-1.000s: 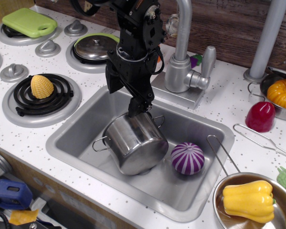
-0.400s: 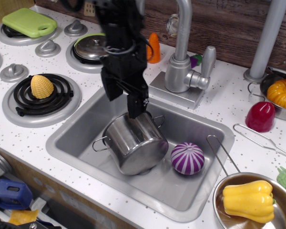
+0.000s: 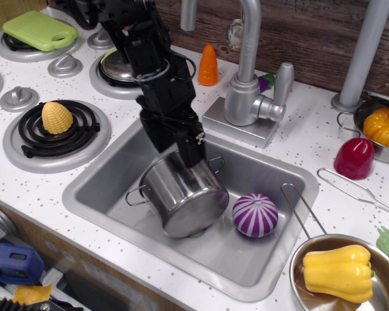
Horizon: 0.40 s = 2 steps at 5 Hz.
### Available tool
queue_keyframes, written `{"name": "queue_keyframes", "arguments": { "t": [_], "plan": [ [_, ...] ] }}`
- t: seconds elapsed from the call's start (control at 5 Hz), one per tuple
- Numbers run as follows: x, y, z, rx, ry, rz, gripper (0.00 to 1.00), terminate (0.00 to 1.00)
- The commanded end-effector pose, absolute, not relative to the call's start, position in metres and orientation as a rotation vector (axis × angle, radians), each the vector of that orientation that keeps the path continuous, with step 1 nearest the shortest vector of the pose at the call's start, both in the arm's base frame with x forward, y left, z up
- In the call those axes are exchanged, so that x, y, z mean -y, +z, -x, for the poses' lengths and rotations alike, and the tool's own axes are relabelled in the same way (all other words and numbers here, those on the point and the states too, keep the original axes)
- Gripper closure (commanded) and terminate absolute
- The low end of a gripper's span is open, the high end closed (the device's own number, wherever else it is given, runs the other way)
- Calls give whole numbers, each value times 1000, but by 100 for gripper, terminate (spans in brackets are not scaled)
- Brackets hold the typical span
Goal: Flip pot upright in sink
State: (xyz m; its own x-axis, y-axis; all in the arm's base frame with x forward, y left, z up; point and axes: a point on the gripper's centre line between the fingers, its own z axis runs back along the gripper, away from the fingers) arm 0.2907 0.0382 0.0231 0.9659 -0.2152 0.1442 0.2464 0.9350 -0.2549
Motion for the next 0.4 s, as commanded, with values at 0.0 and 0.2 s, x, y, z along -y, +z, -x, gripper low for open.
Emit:
{"name": "queue_keyframes", "arguments": {
  "t": [0.0,0.2],
  "plan": [
    [-39,23,-298,161,-196,471,0,0],
    [-35,17,-297,157,-168,574,0,0]
  ]
}}
